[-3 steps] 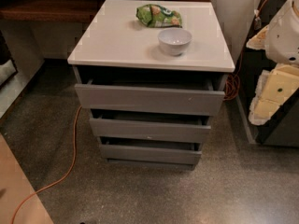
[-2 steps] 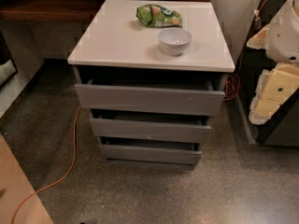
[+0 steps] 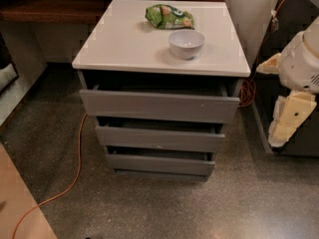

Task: Open middle drawer

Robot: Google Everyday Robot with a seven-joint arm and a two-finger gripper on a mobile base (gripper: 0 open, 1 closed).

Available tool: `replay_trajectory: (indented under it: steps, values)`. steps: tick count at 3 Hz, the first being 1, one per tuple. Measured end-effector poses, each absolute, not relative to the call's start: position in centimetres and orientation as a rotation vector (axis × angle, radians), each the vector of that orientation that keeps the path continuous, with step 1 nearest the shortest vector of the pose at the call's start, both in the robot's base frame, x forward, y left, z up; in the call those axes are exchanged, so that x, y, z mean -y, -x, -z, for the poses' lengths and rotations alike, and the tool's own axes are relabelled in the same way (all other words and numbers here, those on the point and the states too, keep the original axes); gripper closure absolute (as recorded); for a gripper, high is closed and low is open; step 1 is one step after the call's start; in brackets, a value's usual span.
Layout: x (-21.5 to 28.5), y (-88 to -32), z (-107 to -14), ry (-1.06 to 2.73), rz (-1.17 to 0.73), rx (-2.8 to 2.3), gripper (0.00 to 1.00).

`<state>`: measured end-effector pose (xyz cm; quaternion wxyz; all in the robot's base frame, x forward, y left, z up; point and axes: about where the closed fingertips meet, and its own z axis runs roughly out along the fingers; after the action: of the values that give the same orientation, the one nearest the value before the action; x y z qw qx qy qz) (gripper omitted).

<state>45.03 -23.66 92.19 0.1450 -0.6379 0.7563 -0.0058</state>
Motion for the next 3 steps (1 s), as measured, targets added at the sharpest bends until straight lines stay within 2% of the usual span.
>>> replay_trajectory:
  steps: [1,2,3]
  values:
    - [24.6,-45.8,-88.0,1.912,-0.062,-2.103,0.0]
    - [24.3,-46.6,-83.1,1.979,-0.195,-1.939,0.0]
    - [23.2,-47.4,-78.8,2.017,-0.248,-1.793,0.0]
